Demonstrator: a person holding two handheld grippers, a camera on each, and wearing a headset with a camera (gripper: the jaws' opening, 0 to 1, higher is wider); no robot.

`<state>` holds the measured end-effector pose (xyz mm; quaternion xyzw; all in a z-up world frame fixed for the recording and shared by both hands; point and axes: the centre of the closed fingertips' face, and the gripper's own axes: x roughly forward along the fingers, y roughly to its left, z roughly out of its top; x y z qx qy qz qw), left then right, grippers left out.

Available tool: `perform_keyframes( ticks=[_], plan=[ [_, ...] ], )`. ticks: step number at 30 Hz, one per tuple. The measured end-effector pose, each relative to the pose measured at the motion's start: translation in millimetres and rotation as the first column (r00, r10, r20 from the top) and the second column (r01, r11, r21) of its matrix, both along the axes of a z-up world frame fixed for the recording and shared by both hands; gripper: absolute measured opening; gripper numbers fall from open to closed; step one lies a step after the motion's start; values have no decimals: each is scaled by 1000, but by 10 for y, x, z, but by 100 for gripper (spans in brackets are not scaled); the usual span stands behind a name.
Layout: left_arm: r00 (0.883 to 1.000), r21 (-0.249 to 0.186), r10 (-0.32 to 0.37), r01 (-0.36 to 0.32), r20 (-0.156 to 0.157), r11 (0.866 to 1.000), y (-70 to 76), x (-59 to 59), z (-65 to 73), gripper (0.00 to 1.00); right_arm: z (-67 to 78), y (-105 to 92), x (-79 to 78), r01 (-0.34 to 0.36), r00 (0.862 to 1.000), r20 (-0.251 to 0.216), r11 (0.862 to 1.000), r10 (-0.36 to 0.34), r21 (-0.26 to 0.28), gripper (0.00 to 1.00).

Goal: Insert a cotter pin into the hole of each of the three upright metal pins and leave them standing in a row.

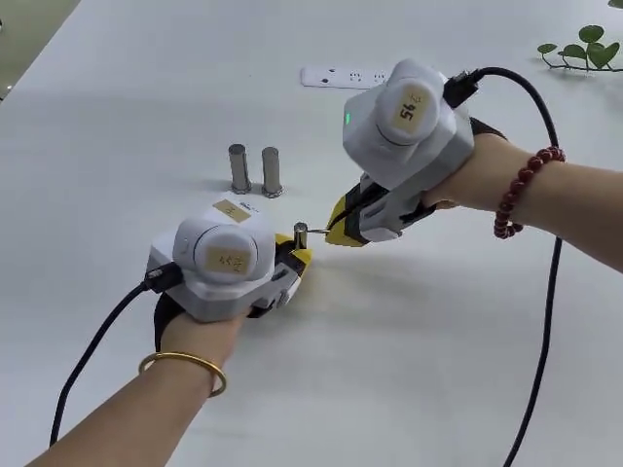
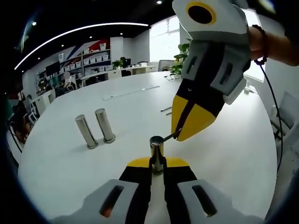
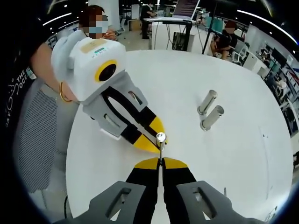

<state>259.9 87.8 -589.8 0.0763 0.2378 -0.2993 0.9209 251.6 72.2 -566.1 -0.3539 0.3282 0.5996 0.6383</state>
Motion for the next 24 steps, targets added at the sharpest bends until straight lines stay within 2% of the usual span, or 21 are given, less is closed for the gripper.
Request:
perform_keyframes(
  ticks=[11, 24],
  plan=[
    [1000, 5, -2, 2, 3, 1000, -4, -1, 2, 6, -16, 31, -28, 12, 1000, -21, 1000, -11, 26, 0],
    [1000, 3, 12, -12, 5, 1000, 0, 3, 0, 7, -46, 101, -39, 22, 1000, -19, 998, -21, 51, 0]
  ],
)
